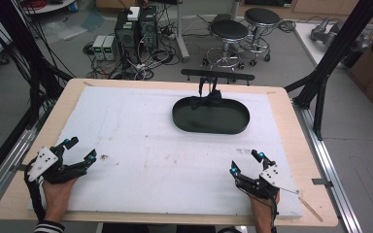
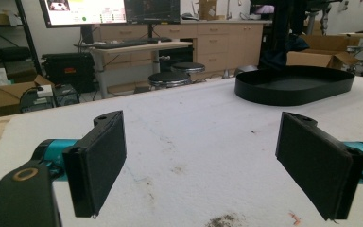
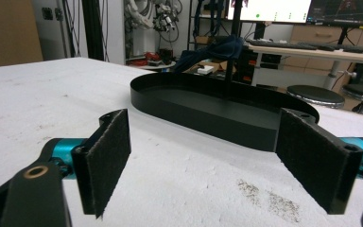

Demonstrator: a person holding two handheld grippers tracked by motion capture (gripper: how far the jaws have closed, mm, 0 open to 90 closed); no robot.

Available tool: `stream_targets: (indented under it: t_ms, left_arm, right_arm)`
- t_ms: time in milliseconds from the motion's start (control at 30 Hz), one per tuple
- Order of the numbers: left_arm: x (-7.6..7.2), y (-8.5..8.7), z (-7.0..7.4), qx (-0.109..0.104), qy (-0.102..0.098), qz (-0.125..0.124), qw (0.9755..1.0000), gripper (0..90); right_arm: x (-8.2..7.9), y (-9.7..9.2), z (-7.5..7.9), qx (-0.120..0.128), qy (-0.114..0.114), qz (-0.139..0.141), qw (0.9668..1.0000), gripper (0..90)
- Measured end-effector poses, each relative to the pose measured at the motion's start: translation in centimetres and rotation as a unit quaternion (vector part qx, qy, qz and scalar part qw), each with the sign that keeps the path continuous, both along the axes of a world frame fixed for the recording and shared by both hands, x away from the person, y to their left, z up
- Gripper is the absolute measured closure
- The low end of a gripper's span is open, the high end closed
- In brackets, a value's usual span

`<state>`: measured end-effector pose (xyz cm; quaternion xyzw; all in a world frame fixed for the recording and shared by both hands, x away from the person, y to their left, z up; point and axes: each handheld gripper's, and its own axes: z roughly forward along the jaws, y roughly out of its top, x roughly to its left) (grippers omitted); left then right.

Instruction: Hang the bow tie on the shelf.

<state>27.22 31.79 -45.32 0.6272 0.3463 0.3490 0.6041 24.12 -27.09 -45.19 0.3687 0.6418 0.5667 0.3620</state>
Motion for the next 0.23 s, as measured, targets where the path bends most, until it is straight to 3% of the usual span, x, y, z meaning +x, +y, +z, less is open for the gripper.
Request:
stream_targets:
  t_ms: [233]
  left_arm:
    - [-0.02, 0.06, -0.01, -0.002, 0.000, 0.000, 1.0000, 17.4]
  right_arm:
    - [0.01, 0.02, -0.03, -0.001, -0.001, -0.002, 1.0000, 15.3]
